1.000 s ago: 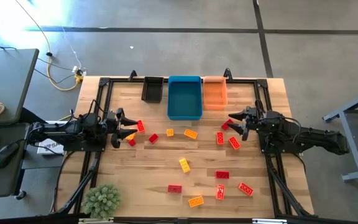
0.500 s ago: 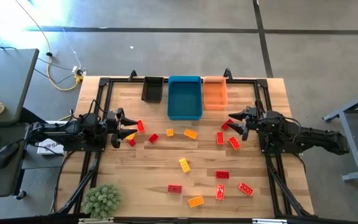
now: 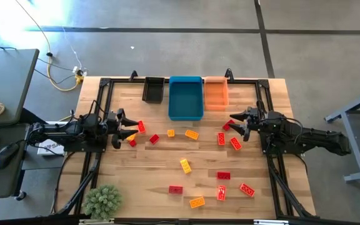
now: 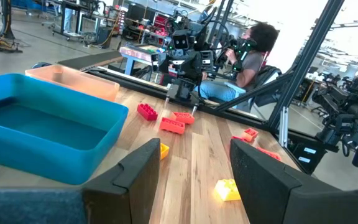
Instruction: Sort & place blocks by color
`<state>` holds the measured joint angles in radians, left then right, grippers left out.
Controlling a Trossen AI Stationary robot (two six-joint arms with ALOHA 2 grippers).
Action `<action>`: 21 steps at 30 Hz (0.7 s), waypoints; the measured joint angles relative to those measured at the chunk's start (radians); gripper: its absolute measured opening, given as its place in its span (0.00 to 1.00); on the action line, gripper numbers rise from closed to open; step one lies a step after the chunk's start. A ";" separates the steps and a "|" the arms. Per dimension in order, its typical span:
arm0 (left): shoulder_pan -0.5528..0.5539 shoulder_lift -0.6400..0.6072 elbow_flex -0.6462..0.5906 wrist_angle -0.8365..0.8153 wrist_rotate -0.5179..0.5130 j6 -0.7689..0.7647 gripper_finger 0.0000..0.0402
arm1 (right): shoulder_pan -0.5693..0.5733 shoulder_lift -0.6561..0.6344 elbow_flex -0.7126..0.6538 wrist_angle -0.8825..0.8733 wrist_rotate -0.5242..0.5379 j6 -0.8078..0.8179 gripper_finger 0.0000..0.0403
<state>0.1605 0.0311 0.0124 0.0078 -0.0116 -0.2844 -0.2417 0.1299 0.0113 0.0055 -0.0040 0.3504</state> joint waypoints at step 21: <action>0.000 0.000 0.000 0.000 0.000 0.000 0.46 | 0.000 0.000 -0.001 0.011 0.003 0.001 0.66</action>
<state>0.1605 0.0308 0.0126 0.0074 -0.0119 -0.2844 -0.2415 0.1299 0.0102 0.0164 -0.0007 0.3518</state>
